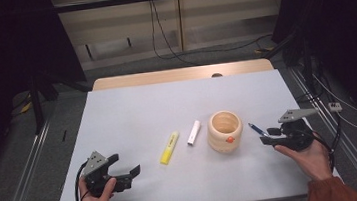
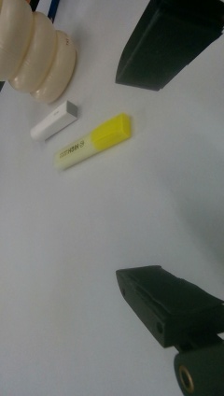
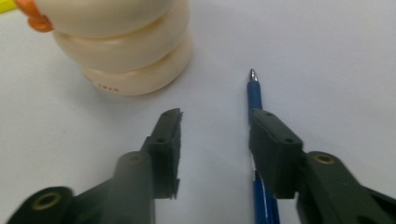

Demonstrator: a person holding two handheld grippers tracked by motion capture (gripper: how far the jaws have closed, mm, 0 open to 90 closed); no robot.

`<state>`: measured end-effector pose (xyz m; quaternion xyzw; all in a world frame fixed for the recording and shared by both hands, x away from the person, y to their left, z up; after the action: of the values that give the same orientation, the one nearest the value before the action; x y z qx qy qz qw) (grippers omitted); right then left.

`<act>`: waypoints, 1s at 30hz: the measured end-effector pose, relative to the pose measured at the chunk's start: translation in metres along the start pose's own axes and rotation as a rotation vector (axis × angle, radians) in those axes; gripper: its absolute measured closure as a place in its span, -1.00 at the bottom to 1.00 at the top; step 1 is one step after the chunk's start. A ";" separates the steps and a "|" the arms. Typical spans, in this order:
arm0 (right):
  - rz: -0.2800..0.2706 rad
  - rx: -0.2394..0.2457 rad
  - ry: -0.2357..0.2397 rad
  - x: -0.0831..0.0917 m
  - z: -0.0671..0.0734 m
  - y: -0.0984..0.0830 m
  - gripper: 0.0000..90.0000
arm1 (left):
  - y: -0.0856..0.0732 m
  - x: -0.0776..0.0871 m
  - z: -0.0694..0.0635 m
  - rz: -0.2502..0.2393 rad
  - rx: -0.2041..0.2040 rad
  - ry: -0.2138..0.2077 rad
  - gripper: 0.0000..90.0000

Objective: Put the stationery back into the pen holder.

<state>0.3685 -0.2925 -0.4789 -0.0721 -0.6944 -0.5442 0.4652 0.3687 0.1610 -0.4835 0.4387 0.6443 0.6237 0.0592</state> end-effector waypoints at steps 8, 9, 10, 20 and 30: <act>0.066 -0.085 -0.025 -0.016 -0.027 0.009 -0.57 | 0.000 -0.001 0.000 -0.001 0.006 0.002 -0.85; 0.075 -0.096 -0.034 -0.018 -0.030 0.010 -0.65 | 0.000 -0.001 0.000 0.003 -0.002 0.002 -0.85; 0.095 -0.115 -0.037 -0.021 -0.033 0.012 -0.68 | -0.001 -0.001 0.000 0.005 -0.005 0.002 -0.85; 0.144 -0.117 -0.086 -0.053 -0.056 0.030 -0.44 | 0.000 0.001 0.001 0.003 -0.001 0.003 -0.85; 0.211 -0.080 -0.088 -0.056 -0.047 0.021 -0.16 | -0.001 0.001 -0.002 0.003 -0.003 -0.006 -0.86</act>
<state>0.4392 -0.3003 -0.5059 -0.1872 -0.6805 -0.5159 0.4855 0.3666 0.1608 -0.4832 0.4416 0.6424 0.6234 0.0608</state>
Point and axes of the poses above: each handheld gripper's, and its own axes: x roughly backward along the jaws, y roughly out of its top, z roughly to its left, the point moved 9 cm from there along -x, roughly forward along the jaws, and after that the axes turned 2 degrees about x, right-handed, at the moved point
